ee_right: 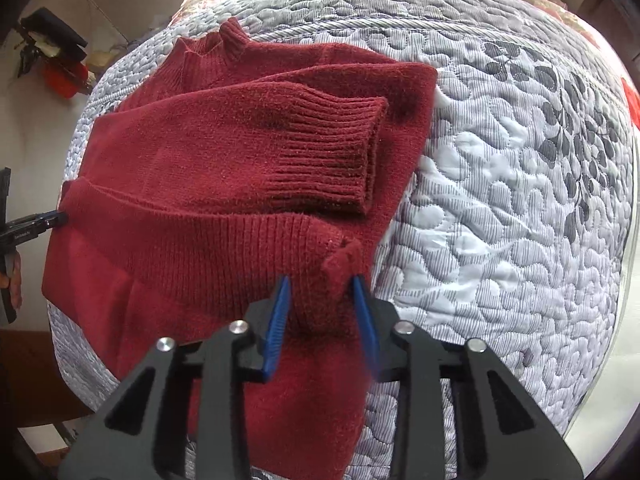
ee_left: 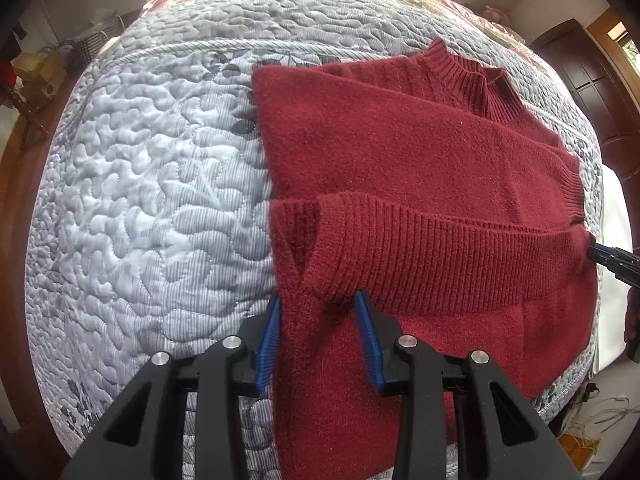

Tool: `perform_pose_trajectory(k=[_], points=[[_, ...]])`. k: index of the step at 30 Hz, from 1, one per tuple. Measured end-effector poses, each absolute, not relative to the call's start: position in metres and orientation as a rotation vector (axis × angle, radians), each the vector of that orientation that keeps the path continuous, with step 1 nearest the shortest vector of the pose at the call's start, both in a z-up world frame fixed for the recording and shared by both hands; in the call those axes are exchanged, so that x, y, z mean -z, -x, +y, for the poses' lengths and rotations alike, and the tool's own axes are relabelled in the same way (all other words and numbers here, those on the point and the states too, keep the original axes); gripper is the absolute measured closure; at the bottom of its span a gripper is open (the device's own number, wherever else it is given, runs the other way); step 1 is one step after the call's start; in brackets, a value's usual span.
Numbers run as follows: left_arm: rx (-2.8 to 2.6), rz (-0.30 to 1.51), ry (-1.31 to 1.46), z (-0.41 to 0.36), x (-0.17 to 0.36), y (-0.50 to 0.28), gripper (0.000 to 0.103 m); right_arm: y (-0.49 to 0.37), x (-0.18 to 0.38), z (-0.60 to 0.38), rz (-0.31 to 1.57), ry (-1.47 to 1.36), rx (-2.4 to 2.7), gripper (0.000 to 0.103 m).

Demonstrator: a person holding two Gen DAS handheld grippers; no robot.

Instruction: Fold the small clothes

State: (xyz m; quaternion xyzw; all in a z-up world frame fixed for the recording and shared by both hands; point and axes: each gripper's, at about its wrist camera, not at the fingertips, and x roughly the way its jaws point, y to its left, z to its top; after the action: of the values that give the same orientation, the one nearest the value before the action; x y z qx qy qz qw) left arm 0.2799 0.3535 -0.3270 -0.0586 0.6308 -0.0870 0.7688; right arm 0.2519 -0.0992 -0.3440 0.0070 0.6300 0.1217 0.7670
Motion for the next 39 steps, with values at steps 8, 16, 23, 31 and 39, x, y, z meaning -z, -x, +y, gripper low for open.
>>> perform_pose_trajectory(k=[8,16,23,31,39], points=[[0.135,1.339,0.037,0.344,0.318,-0.279,0.091,-0.247,0.336,-0.1,1.341,0.017,-0.231,0.098],[0.121,1.287,-0.012,0.332,0.298,-0.274,0.092,-0.242,0.325,-0.1,1.311,0.013,-0.181,0.098],[0.117,1.273,-0.024,0.33,0.294,-0.274,0.092,-0.243,0.326,-0.099,1.295,0.027,-0.173,0.098],[0.119,1.248,-0.008,0.327,0.272,-0.274,0.092,-0.237,0.302,-0.101,1.258,0.008,-0.174,0.099],[0.132,1.13,0.034,0.332,0.226,-0.264,0.092,-0.232,0.266,-0.108,1.189,-0.037,-0.149,0.099]])
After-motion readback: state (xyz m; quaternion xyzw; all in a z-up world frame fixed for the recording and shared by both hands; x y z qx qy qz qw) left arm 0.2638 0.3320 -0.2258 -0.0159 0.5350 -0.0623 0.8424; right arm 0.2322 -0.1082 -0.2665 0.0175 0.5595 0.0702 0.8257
